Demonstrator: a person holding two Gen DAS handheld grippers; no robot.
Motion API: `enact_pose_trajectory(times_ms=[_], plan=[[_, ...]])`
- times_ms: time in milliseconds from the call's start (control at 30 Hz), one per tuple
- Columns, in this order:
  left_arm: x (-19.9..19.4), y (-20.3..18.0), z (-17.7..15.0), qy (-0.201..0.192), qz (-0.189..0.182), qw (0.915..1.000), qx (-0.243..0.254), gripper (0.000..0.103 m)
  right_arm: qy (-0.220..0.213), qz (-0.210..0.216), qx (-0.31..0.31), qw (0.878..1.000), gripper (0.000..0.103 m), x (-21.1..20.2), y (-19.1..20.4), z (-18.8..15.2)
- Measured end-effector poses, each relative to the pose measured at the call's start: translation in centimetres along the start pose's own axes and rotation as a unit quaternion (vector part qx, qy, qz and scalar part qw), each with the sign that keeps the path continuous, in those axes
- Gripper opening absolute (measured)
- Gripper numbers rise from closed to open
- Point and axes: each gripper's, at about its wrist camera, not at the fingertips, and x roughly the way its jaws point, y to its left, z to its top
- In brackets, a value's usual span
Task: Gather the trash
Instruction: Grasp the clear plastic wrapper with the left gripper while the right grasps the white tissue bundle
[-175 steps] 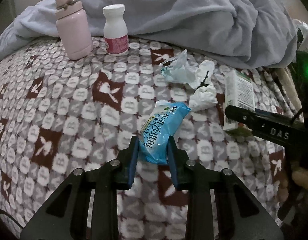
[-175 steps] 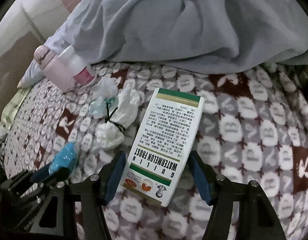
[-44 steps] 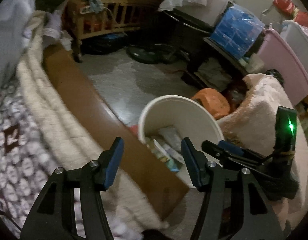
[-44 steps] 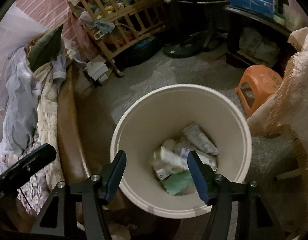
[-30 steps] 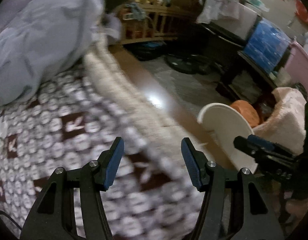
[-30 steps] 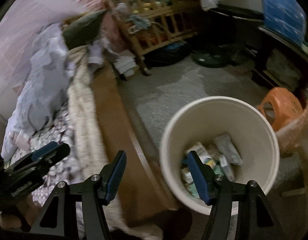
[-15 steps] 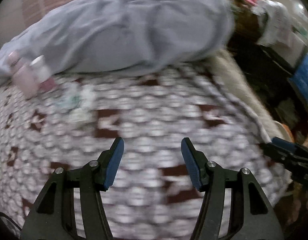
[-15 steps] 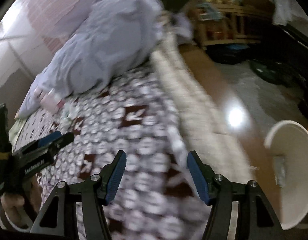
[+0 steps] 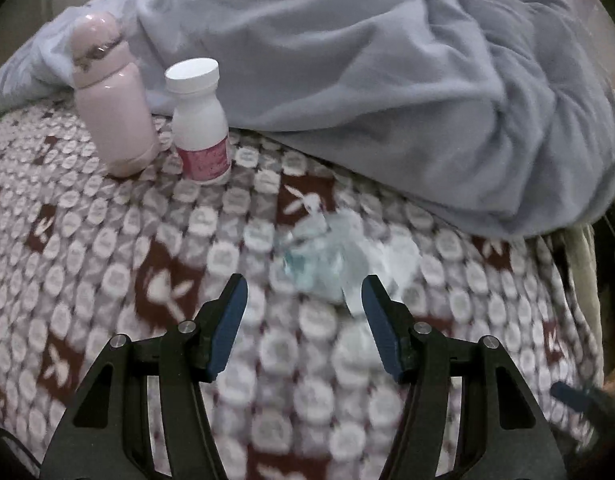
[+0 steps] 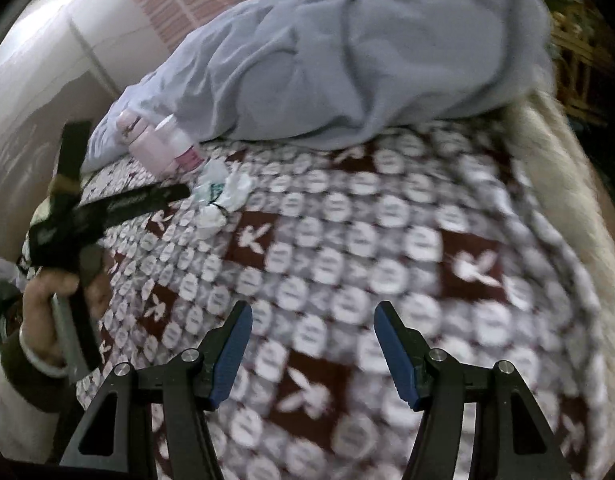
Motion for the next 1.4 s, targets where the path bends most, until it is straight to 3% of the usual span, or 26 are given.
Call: enact_pose_trajectory(times_ms=[233,300,667,700,767,800,933,1400], plan=[[4.7,0.9,1.7,0.035,-0.024,0.9991,0.003,0.056,0.015,0.016,-0.03,0.999,0.061,3.8,3.0,2.3],[4.9,1.5,1.6,0.04,-0.034,0.9986,0.001,0.022,0.015,0.022,-0.033,0.999,0.061,4.5,3.5,2.7],[-1.8,6.9,-1.2,-0.003,-0.022,0.9998,-0.005,0.016,0.009,0.065,-0.033,0.997,0.061,11.8,8.6,7.0],[-2.2,7.4,-1.5,-0.005,-0.02,0.9998,-0.005,0.016,0.015,0.061,-0.034,0.997,0.057,12.9,9.0,7.4],[-2.9,7.7,-2.3,-0.01,-0.015,0.9998,-0.002,0.016,0.031,0.048,-0.039,0.998,0.036,14.4,9.4,7.6],[-3.2,7.5,-2.6,-0.012,-0.014,0.9998,-0.002,0.016,0.031,0.037,-0.043,0.998,0.033,14.6,9.5,7.6],[-4.0,6.5,-3.5,-0.014,-0.019,0.9997,0.004,0.016,0.013,0.039,-0.049,0.998,0.028,12.7,9.2,6.8],[-8.4,-2.1,-7.8,-0.026,-0.063,0.9972,0.032,0.016,-0.029,0.02,-0.055,0.998,0.028,0.6,4.7,0.3]])
